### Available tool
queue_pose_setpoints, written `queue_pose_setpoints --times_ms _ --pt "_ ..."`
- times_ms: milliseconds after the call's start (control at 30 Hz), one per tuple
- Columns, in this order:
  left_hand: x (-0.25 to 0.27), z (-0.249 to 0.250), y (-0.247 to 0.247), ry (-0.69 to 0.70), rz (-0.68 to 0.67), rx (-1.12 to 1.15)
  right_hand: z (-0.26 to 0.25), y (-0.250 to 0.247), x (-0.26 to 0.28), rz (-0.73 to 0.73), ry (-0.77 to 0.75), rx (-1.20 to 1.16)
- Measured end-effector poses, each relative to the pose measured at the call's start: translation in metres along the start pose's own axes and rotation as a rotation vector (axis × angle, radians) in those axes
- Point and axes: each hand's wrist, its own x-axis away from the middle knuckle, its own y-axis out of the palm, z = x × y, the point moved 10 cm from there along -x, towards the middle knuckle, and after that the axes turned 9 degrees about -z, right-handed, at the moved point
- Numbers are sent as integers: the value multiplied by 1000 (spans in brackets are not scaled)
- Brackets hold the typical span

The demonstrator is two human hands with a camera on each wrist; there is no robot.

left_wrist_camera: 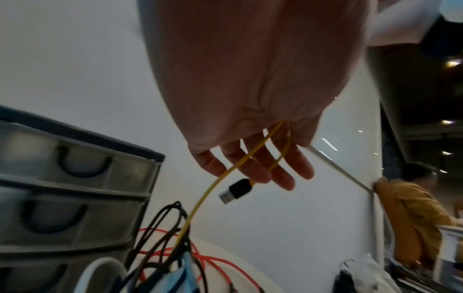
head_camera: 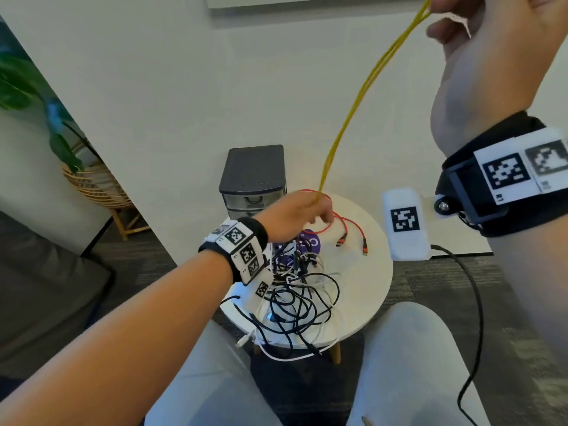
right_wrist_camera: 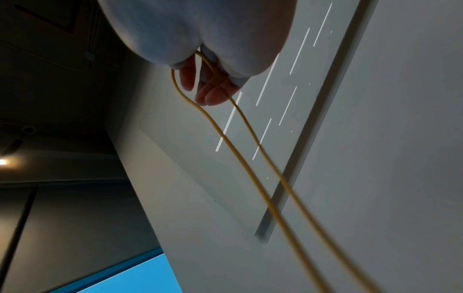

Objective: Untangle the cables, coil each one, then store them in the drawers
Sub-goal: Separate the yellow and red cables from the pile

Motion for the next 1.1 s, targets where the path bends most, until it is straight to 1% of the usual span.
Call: queue_pose_setpoints --times_ms 33,100,167,233,333,400,467,533,600,633,667,700,733,767,867,933,967,1033,1100 --pt "3 -5 -17 -33 97 36 1 -7 2 18 12 58" --pt "11 -8 -58 -50 315 52 7 -18 8 35 49 224" --pt "15 -4 -93 -46 461 8 25 -29 18 35 120 372" --pt "17 2 -116 -56 537 -103 55 -46 32 44 258 489" --pt "20 10 -136 -58 587 -195 98 -72 62 38 484 636" --pt "20 8 -136 -29 571 -160 124 -85 85 -28 626 714" --pt "15 2 -127 0 501 -94 150 -90 111 -164 791 739" --pt "7 -10 -109 -24 369 -109 170 -86 140 -348 947 747" --pt "3 -31 -84 -103 168 -192 181 -83 163 -479 1042 759" --pt "5 -46 -72 -158 76 -232 184 -84 171 -519 1064 767" --pt "9 -62 -66 -217 19 -254 187 -84 177 -545 1078 771" --pt "15 -76 -66 -269 4 -260 190 -85 182 -560 1088 773" --pt "23 -86 -70 -303 28 -248 193 -85 185 -563 1098 770" --pt "30 -92 -79 -324 83 -224 195 -87 188 -559 1111 766" --pt "48 -90 -113 -333 329 -64 206 -90 196 -559 1164 768" --pt "55 -81 -128 -305 457 121 213 -90 199 -617 1187 826" --pt "56 -75 -132 -278 487 199 215 -89 199 -667 1179 895" --pt "50 -59 -135 -223 490 287 213 -80 190 -716 1092 1005" --pt "39 -37 -132 -165 467 363 197 -55 169 -665 887 974"
